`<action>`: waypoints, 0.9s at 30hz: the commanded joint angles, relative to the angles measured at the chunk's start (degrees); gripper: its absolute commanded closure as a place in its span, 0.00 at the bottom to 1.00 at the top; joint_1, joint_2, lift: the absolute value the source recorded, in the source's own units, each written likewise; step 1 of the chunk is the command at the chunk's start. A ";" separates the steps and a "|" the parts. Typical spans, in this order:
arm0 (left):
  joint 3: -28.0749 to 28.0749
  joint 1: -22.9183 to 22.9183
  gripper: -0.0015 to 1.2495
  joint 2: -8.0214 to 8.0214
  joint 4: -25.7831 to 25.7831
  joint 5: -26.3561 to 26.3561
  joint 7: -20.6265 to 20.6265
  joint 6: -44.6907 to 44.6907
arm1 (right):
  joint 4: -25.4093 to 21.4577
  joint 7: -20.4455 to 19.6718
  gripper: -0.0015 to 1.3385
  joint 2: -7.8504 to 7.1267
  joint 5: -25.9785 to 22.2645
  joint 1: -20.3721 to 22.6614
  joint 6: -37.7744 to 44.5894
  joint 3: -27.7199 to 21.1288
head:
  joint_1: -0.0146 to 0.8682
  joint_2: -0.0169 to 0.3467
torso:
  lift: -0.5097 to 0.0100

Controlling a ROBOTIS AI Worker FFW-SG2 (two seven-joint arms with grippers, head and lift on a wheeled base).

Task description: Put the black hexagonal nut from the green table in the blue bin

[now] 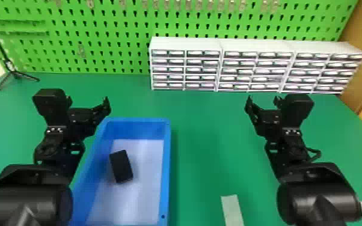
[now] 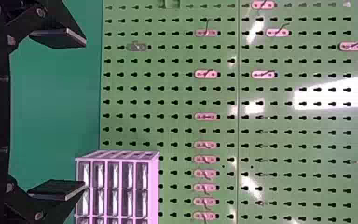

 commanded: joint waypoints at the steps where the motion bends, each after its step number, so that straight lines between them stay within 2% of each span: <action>1: 0.03 0.00 0.16 -0.12 0.00 0.16 0.06 -0.17 | 0.00 0.00 0.35 0.00 -0.23 -0.01 0.16 0.00 | 0.79 0.12 | 0.80; 27: 0.12 0.09 0.16 -0.12 0.00 0.16 -0.03 -0.26 | 0.00 0.00 0.35 -0.26 -0.76 -0.10 0.43 0.26 | 0.79 0.12 | 0.80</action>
